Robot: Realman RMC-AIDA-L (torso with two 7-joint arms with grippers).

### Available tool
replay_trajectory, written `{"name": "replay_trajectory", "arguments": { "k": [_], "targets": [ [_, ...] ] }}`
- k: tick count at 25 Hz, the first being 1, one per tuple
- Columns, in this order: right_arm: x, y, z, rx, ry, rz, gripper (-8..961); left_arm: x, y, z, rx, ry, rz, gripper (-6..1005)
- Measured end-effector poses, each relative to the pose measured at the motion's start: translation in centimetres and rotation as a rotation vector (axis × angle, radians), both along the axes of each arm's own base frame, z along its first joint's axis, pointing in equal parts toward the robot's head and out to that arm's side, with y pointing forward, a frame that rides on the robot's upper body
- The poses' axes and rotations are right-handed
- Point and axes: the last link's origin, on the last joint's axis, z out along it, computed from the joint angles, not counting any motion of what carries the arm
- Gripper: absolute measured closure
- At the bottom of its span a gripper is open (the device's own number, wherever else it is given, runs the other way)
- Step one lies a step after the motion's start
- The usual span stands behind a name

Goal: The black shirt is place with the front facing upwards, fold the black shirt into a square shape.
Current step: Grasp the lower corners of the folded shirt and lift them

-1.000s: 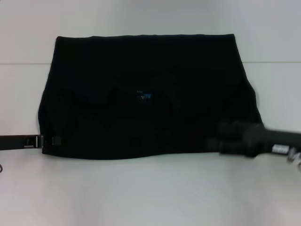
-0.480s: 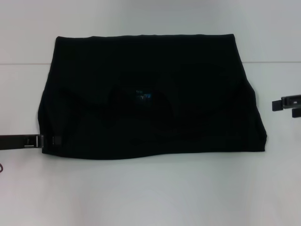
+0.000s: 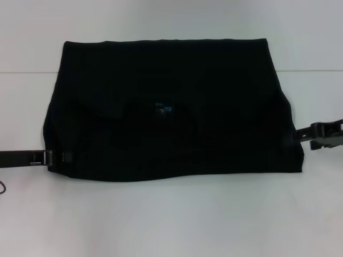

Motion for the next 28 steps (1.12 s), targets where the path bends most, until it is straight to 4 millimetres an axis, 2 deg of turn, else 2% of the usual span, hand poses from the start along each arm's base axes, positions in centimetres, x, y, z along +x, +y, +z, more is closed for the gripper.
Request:
{"name": "replay_trajectory", "arguments": {
  "k": [7, 20, 25, 28],
  "targets": [
    [-0.6, 0.1, -2.9, -0.024, -0.024, 0.025, 43, 0.2, 0.2, -0.1, -0.001, -0.003, -0.005, 988],
    [-1.1, 0.3, -3.9, -0.034, -0.036, 0.049, 48, 0.4, 0.2, 0.0, -0.001, -0.009, -0.009, 988],
    [-1.1, 0.2, -3.9, -0.035, -0.037, 0.05, 250, 0.4, 0.2, 0.0, 0.0, -0.011, -0.007, 988],
    [-1.1, 0.2, -4.0, -0.036, -0.037, 0.05, 499, 0.3, 0.2, -0.1, -0.002, -0.009, -0.007, 987]
  ]
}}
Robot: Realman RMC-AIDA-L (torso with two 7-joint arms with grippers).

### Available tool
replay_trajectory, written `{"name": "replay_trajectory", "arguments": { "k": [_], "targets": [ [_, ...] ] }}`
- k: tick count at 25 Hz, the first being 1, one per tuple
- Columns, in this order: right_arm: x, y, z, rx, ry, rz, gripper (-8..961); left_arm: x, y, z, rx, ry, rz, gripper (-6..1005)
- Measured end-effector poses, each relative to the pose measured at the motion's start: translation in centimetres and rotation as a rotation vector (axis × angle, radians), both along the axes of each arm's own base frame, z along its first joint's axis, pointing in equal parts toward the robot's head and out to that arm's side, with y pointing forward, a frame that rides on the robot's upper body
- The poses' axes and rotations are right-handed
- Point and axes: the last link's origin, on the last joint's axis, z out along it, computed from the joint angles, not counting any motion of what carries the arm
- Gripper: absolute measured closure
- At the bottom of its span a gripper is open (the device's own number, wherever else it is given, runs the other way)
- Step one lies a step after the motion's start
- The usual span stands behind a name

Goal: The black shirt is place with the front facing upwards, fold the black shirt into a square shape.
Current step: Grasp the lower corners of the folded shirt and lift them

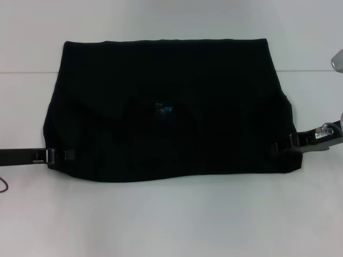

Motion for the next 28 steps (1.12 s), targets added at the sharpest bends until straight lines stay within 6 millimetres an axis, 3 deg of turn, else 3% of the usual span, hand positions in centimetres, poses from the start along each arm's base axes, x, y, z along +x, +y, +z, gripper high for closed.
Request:
{"name": "replay_trajectory", "arguments": {
  "k": [6, 16, 23, 28],
  "targets": [
    [0.0, 0.0, -0.1, -0.005, -0.004, 0.003, 718, 0.0, 0.0, 0.0, -0.001, 0.002, -0.001, 987],
    [0.1, -0.1, 0.3, -0.006, -0.007, 0.009, 920, 0.0, 0.0, -0.1, -0.005, 0.002, -0.001, 988],
    [0.8, -0.6, 2.0, -0.024, 0.002, 0.0, 923, 0.1, -0.1, -0.1, -0.014, -0.009, 0.002, 988],
    [1.5, -1.6, 4.3, -0.043, 0.038, -0.005, 922, 0.5, -0.6, 0.1, -0.048, -0.05, 0.001, 987]
  ]
}}
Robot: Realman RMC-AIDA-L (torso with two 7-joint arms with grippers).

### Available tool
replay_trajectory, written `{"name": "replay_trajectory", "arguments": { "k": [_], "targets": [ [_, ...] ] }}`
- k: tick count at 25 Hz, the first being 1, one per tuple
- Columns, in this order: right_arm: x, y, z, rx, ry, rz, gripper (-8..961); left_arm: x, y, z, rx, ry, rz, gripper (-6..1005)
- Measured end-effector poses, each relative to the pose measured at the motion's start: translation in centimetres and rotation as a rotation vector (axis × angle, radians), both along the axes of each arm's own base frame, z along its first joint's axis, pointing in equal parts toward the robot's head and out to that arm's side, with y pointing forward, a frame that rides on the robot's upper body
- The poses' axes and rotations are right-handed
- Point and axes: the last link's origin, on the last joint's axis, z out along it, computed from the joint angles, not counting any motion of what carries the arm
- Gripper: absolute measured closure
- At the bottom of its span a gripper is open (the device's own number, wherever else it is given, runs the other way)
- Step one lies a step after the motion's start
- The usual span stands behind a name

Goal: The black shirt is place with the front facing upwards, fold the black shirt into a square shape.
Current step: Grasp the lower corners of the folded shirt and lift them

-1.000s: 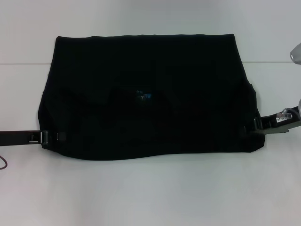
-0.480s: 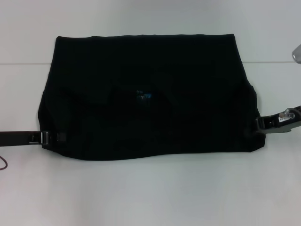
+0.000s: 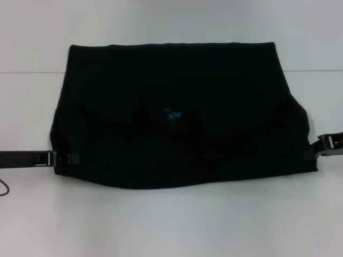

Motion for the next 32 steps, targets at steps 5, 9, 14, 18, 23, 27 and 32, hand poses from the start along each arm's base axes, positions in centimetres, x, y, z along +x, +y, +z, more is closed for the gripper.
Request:
{"name": "replay_trajectory", "arguments": {
  "k": [5, 9, 14, 18, 23, 27, 32],
  "targets": [
    [0.6, -0.8, 1.1, -0.026, 0.014, -0.007, 923, 0.3, -0.4, 0.0, -0.042, -0.024, 0.001, 987],
    [0.9, -1.8, 0.9, -0.083, 0.016, 0.004, 923, 1.0, -1.4, 0.0, -0.119, -0.07, 0.0, 987],
    [1.4, -2.9, 0.9, -0.132, 0.026, 0.013, 923, 1.2, -2.5, -0.3, -0.215, -0.081, 0.008, 987],
    [1.6, -4.0, 0.9, -0.187, 0.041, 0.034, 923, 1.2, -3.6, -0.7, -0.311, -0.069, 0.018, 987],
    [1.5, -5.7, 1.1, -0.297, 0.07, 0.095, 922, 1.4, -4.9, -0.7, -0.434, -0.056, 0.027, 988],
    [1.6, -6.9, 1.3, -0.398, 0.056, 0.134, 922, 1.4, -6.0, -0.7, -0.531, -0.032, 0.031, 988],
    [1.7, -8.2, 0.8, -0.514, 0.032, 0.169, 922, 1.3, -7.2, -0.7, -0.65, 0.015, 0.022, 988]
  ]
}}
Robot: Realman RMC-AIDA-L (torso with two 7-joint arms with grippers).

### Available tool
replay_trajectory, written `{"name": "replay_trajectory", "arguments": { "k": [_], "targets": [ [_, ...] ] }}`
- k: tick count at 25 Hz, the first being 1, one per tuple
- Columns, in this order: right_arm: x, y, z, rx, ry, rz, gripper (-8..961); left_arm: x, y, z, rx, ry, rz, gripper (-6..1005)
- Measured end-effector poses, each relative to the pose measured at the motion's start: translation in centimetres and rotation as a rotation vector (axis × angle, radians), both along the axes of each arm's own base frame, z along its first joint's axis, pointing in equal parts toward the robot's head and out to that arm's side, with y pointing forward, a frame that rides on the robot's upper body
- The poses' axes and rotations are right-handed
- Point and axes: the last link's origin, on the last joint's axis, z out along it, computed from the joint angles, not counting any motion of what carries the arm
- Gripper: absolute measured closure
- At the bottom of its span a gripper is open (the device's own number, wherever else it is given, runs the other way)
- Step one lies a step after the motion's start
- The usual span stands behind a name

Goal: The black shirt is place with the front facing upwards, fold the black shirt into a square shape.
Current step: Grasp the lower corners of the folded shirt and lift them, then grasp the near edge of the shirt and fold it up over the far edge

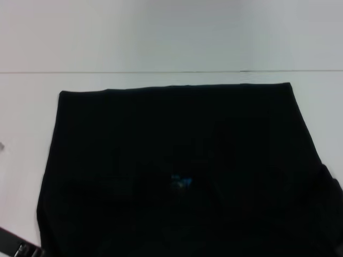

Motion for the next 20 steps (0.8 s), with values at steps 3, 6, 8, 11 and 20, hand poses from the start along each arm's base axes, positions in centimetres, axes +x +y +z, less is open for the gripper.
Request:
{"name": "replay_trajectory", "arguments": {
  "k": [3, 6, 8, 11, 20],
  "targets": [
    [-0.2, -0.4, -0.5, -0.036, 0.004, 0.022, 922, 0.4, -0.4, -0.2, -0.054, 0.001, -0.018, 988],
    [-0.2, -0.4, -0.9, -0.043, 0.006, 0.028, 922, 0.6, -0.5, -0.4, -0.083, 0.004, -0.031, 988],
    [-0.4, -0.3, -1.1, -0.03, 0.021, 0.027, 922, 0.8, -0.2, -0.3, -0.067, 0.0, -0.034, 988],
    [-0.7, 0.0, -1.1, 0.012, 0.069, 0.016, 922, 1.1, 0.7, 0.2, -0.001, -0.037, -0.021, 988],
    [-1.7, 3.3, 2.1, 0.377, 0.348, -0.153, 922, 2.4, 4.8, 4.4, 0.362, -0.247, 0.083, 972]
  ]
}}
